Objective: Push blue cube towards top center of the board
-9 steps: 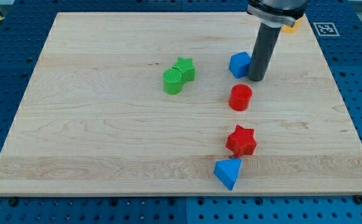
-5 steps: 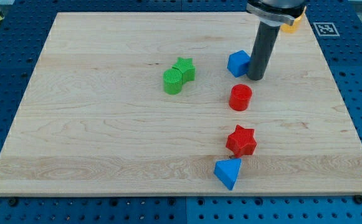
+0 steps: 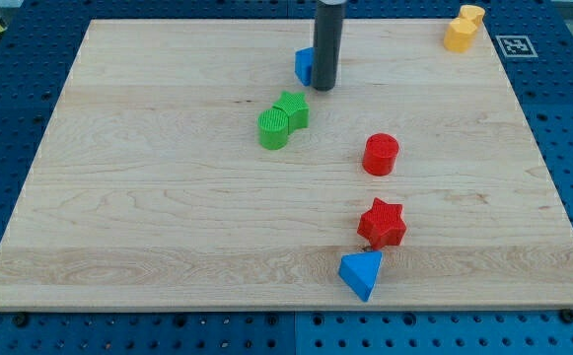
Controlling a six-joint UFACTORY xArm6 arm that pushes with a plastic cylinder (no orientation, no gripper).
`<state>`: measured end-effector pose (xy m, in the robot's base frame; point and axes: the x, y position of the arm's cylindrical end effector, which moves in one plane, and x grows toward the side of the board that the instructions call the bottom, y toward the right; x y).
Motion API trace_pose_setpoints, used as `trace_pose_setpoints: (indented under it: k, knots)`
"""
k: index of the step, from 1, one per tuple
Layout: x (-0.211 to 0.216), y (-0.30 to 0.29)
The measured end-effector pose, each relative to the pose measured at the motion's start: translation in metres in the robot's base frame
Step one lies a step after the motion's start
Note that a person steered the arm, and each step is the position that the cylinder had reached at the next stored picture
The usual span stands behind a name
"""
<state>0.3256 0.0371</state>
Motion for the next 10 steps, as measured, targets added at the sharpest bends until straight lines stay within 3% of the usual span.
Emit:
trace_pose_setpoints:
  k: [1, 3, 4, 7, 10]
  knots:
    - [-0.018, -0.022]
    - [-0.022, 0.022]
    - [-0.034, 0.017]
    - [-0.076, -0.038]
    - [-0.044, -0.052]
